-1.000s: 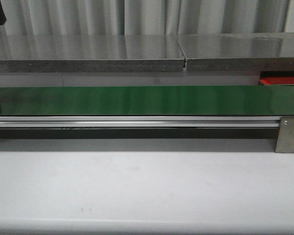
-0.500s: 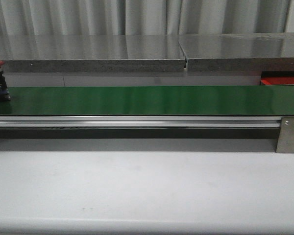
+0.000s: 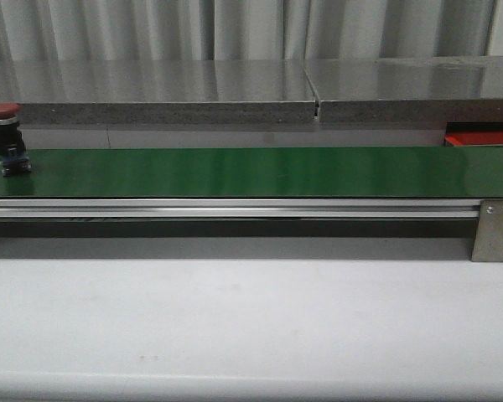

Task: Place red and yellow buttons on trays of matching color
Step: 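Move the left gripper back over a yellow button in the cluster, then lower the left gripper and grasp the yellow button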

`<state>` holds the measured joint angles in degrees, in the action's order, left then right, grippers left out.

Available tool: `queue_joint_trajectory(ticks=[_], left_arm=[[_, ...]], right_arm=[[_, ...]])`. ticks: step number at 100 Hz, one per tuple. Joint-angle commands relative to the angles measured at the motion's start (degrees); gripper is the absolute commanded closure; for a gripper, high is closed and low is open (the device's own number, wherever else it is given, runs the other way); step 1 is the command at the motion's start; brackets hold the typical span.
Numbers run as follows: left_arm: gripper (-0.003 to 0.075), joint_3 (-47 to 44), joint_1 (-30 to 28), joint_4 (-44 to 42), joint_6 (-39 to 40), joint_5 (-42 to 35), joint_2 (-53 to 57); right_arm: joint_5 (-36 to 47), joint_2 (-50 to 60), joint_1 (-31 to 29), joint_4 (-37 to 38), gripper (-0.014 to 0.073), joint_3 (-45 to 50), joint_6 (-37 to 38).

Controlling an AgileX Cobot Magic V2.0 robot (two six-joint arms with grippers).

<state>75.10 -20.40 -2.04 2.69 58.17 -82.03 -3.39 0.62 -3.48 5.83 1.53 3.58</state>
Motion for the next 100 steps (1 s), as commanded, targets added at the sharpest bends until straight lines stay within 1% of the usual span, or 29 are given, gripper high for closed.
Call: queue_joint_trajectory(ticks=[1, 17, 49, 64, 81, 100], left_arm=[[0.0059, -0.68, -3.22, 2.04, 0.72, -5.09, 2.48], [0.0060, -1.13, -8.30, 3.36, 0.72, -6.81, 0.47], [0.0060, -1.13, -13.07, 4.01, 1.17, -7.32, -10.06], [0.0060, -1.13, -14.56, 4.13, 1.40, -8.63, -12.75], [0.0060, -1.13, -15.69, 4.25, 1.38, -11.61, -13.19], [0.0060, 1.09, -15.93, 5.31, 1.38, -11.55, -17.32]], right_arm=[[4.28, 1.07, 0.00, 0.43, 0.0711, -1.31, -0.30], [4.28, 1.07, 0.00, 0.43, 0.0711, -1.31, -0.30], [4.28, 1.07, 0.00, 0.43, 0.0711, -1.31, -0.30], [4.28, 1.07, 0.00, 0.43, 0.0711, -1.31, -0.30], [4.28, 1.07, 0.00, 0.43, 0.0711, -1.31, -0.30], [4.28, 1.07, 0.00, 0.43, 0.0711, -1.31, -0.30]])
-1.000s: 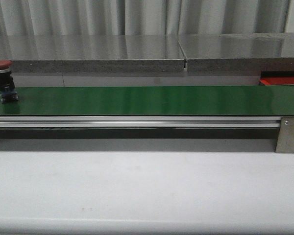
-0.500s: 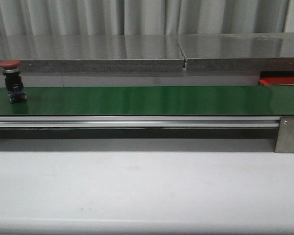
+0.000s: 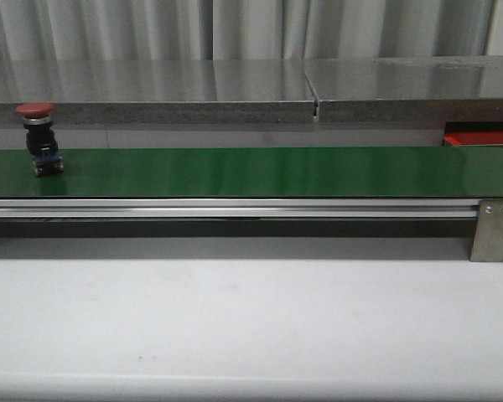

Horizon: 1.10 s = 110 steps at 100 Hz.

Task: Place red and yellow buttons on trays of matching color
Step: 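Lower the left gripper and grasp the yellow button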

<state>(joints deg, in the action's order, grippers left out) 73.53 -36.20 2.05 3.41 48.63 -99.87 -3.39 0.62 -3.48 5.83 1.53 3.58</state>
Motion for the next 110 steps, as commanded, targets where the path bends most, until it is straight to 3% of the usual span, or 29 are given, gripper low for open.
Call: queue_joint_trajectory(ticks=[1, 94, 104, 110], left_arm=[[0.0060, 2.75, -0.13, 1.36, 0.66, -2.00, 0.23], [0.0061, 9.49, 1.24, 3.94, -1.53, -4.20, -12.07], [0.0091, 9.49, 1.24, 3.94, -1.53, -4.20, -12.71], [0.0153, 9.49, 1.24, 3.94, -1.53, -4.20, -12.71]], right_arm=[[4.28, 1.07, 0.00, 0.43, 0.0711, -1.31, -0.30], [4.28, 1.07, 0.00, 0.43, 0.0711, -1.31, -0.30], [4.28, 1.07, 0.00, 0.43, 0.0711, -1.31, -0.30], [4.28, 1.07, 0.00, 0.43, 0.0711, -1.31, -0.30]])
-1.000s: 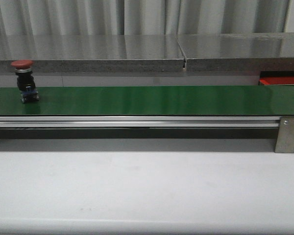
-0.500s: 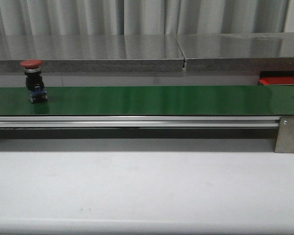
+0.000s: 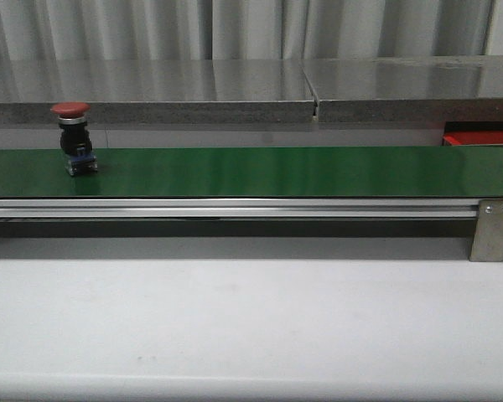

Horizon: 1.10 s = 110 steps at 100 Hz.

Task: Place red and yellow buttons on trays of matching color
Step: 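Lower the left gripper and grasp the yellow button, then set the yellow button on the green belt and open the left gripper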

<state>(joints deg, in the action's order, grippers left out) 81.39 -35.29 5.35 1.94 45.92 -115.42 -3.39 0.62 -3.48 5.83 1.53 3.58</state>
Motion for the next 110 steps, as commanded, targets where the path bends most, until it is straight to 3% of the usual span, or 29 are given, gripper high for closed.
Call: queue_joint_trajectory(ticks=[1, 25, 40, 79, 110], left_arm=[[0.0161, 1.64, 0.33, 0.64, -0.05, -1.49, 2.84], [0.0547, 1.64, 0.33, 0.64, -0.05, -1.01, 3.17], [0.0685, 1.64, 0.42, 0.64, -0.05, 2.08, 5.86], [0.0714, 1.64, 5.06, 0.08, -2.83, 7.90, 20.89], [0.0714, 8.72, 14.42, 0.20, -4.28, 11.87, 19.11]], right_arm=[[4.28, 1.07, 0.00, 0.43, 0.0711, -1.31, -0.30], [4.28, 1.07, 0.00, 0.43, 0.0711, -1.31, -0.30], [4.28, 1.07, 0.00, 0.43, 0.0711, -1.31, -0.30], [4.28, 1.07, 0.00, 0.43, 0.0711, -1.31, -0.30], [4.28, 1.07, 0.00, 0.43, 0.0711, -1.31, -0.30]])
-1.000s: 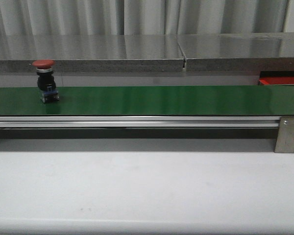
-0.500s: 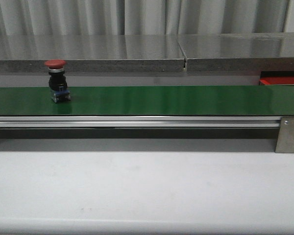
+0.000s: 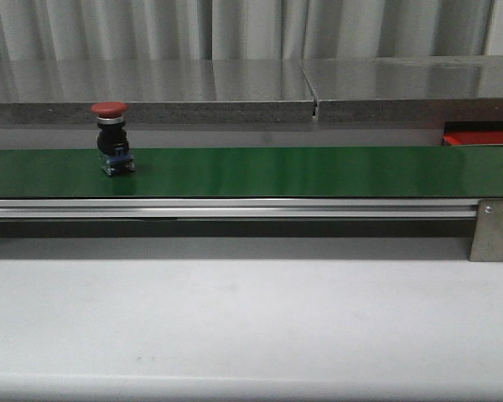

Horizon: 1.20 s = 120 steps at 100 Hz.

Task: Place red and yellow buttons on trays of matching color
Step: 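Set the yellow button on the green belt and open the left gripper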

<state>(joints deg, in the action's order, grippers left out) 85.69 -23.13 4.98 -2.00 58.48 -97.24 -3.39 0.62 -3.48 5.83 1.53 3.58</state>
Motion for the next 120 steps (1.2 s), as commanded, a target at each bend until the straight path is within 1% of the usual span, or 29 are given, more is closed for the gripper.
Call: queue_joint_trajectory(ticks=[1, 18, 29, 41, 56, 82, 89, 94, 101, 105, 107, 108, 109, 112, 114, 115, 116, 120], left_arm=[[0.0714, 4.75, 2.46, 0.57, -0.34, -0.33, 0.48], [0.0714, 14.57, 6.85, 0.38, -0.44, 5.41, -7.48], [0.0714, 19.95, 8.44, 0.38, -0.44, 8.82, -12.90], [0.0714, 24.56, 9.56, 0.38, -0.44, 10.65, -17.13], [0.0712, 26.52, 10.59, 0.50, -0.44, 10.51, -19.25], [0.0708, 26.49, 10.83, 0.60, -0.44, 10.70, -20.93], [0.0692, 26.49, 10.83, 0.60, -0.44, 10.83, -21.02], [0.0645, 26.49, 10.83, 0.60, -0.44, 10.83, -21.02], [0.0520, 26.49, 10.83, 0.72, -0.44, 10.83, -21.02], [0.0414, 26.49, 10.83, 0.72, -0.44, 10.83, -21.02], [0.0333, 26.49, 10.83, 0.72, -0.44, 10.97, -21.02], [0.0333, 26.49, 10.83, 0.72, -0.44, 10.97, -21.02], [0.0293, 26.49, 10.83, 0.72, -0.44, 10.97, -21.02], [0.0213, 26.49, 10.83, 0.84, -0.75, 10.97, -21.02], [0.0141, 26.49, 10.83, 0.84, -1.09, 11.06, -21.02], [0.0141, 26.49, 10.83, 0.84, -1.09, 11.06, -21.02], [0.0108, 26.49, 10.83, 0.99, -1.23, 11.06, -21.02], [0.0031, 26.49, 10.83, 1.26, -1.38, 11.18, -21.02]], right_arm=[[4.28, 1.07, 0.00, 0.43, 0.0711, -1.31, -0.30], [4.28, 1.07, 0.00, 0.43, 0.0711, -1.31, -0.30], [4.28, 1.07, 0.00, 0.43, 0.0711, -1.31, -0.30], [4.28, 1.07, 0.00, 0.43, 0.0711, -1.31, -0.30], [4.28, 1.07, 0.00, 0.43, 0.0711, -1.31, -0.30], [4.28, 1.07, 0.00, 0.43, 0.0711, -1.31, -0.30], [4.28, 1.07, 0.00, 0.43, 0.0711, -1.31, -0.30], [4.28, 1.07, 0.00, 0.43, 0.0711, -1.31, -0.30], [4.28, 1.07, 0.00, 0.43, 0.0711, -1.31, -0.30], [4.28, 1.07, 0.00, 0.43, 0.0711, -1.31, -0.30], [4.28, 1.07, 0.00, 0.43, 0.0711, -1.31, -0.30], [4.28, 1.07, 0.00, 0.43, 0.0711, -1.31, -0.30], [4.28, 1.07, 0.00, 0.43, 0.0711, -1.31, -0.30], [4.28, 1.07, 0.00, 0.43, 0.0711, -1.31, -0.30], [4.28, 1.07, 0.00, 0.43, 0.0711, -1.31, -0.30], [4.28, 1.07, 0.00, 0.43, 0.0711, -1.31, -0.30], [4.28, 1.07, 0.00, 0.43, 0.0711, -1.31, -0.30], [4.28, 1.07, 0.00, 0.43, 0.0711, -1.31, -0.30]])
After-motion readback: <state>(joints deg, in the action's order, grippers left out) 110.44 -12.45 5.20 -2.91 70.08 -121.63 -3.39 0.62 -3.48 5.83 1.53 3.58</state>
